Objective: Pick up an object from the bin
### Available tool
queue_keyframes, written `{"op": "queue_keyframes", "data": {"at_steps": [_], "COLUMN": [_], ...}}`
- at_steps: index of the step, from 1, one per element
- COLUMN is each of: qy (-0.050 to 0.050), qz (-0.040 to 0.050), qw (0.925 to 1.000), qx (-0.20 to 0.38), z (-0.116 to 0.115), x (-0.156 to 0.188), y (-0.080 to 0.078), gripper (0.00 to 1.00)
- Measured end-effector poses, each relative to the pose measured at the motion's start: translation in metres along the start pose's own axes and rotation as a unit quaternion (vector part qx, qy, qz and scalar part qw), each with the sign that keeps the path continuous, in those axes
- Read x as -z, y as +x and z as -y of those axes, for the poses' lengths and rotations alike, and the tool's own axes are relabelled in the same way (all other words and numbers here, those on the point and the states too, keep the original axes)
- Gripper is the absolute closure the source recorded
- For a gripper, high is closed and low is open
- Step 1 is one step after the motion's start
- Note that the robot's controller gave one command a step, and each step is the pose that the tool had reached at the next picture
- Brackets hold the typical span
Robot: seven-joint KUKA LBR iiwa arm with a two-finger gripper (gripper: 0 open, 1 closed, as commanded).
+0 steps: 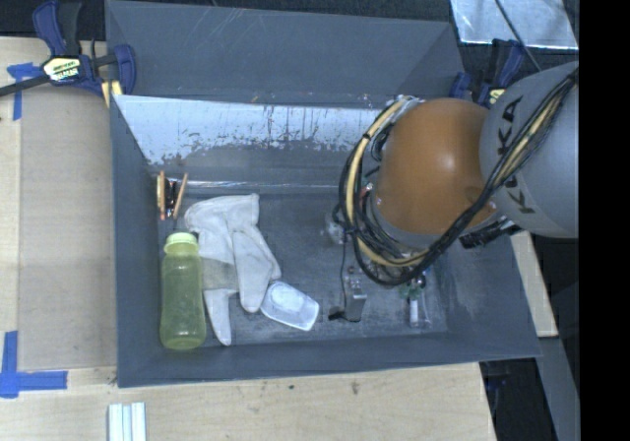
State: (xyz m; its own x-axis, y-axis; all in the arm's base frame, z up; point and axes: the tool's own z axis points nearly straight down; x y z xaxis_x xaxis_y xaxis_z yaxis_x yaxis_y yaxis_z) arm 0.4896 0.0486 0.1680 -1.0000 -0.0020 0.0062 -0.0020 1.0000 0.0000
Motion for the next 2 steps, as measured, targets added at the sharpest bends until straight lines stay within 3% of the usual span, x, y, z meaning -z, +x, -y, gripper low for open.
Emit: {"op": "queue_keyframes", "data": {"at_steps": [1, 2], "qy": [0.000, -0.001], "qz": [0.0044, 0.0061], "qw": [1.0000, 0.9989], "qx": [-0.001, -0.048], "z": [0.000, -0.037], "x": [0.004, -0.072], "y": [-0.002, -0.002], "gripper": [0.00, 0.00]}}
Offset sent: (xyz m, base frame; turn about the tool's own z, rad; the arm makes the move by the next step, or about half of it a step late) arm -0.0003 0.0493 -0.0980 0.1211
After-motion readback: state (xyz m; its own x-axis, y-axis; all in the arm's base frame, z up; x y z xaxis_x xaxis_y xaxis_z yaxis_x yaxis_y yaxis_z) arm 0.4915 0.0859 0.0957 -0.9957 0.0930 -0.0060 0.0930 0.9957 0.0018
